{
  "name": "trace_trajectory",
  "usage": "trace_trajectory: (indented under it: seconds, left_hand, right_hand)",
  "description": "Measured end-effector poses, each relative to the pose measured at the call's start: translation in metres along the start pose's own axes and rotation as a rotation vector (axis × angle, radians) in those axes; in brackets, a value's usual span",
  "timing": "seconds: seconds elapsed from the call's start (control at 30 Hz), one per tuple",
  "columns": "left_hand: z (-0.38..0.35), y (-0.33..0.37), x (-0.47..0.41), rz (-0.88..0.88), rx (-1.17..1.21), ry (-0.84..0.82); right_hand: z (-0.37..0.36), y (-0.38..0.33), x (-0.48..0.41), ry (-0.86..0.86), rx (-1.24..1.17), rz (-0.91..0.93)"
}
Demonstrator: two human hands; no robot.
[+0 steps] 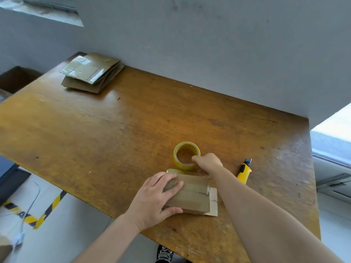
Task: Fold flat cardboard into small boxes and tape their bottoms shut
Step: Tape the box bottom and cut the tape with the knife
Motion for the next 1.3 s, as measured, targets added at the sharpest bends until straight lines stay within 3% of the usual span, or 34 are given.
trace_trajectory:
  seconds: [0.13,0.23,0.37,0.5,0.67,0.8,1.13,1.3]
  left_hand:
    - [-0.003,0.001,-0.002,0.032,0.011,0.005]
    - [-0.002,0.001,-0.003,0.063,0.018,-0.015]
    - [0.001,0.002,-0.003,0.119,0.1,-0.022]
    - [0.0,0.001,-0.002,0.178,0.238,0.015]
    - [0.002,0.001,-0.005,0.229,0.341,0.072]
    - [0.005,-0.001,-0.006,0.221,0.333,0.108]
    - [0.019,0.003,-0.007,0.236,0.431,0.188]
    - [0.035,-0.001,0.001,0.457,0.872,0.325]
  right_hand:
    - [0.016,-0.002,0.011,0.234,-0.052,0.134]
    - [0.023,-0.011,0.023,0.295,-0.152,0.306]
    - [0.03,-0.029,0.045,0.213,-0.361,0.473]
    - [0.035,-0.044,0.077,-0.031,-0.63,0.629]
    - [0.027,-0.046,0.117,-0.345,-0.335,0.664]
    - [0.024,-0.035,0.135,-0.396,-0.201,0.643]
    - [0.017,-0.035,0.158,-0.307,-0.003,0.691]
    - [0.011,-0.037,0.158,-0.265,0.017,0.711]
Point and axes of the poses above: each hand's wrist, its own x-axis away from the middle knuckle, its own z-axis out of the back of the hand, y = z × x, the point moved 5 cm from there along -x, towards the middle knuckle, and after that the axes turned 6 degrees about -y, right-handed, at the moved point
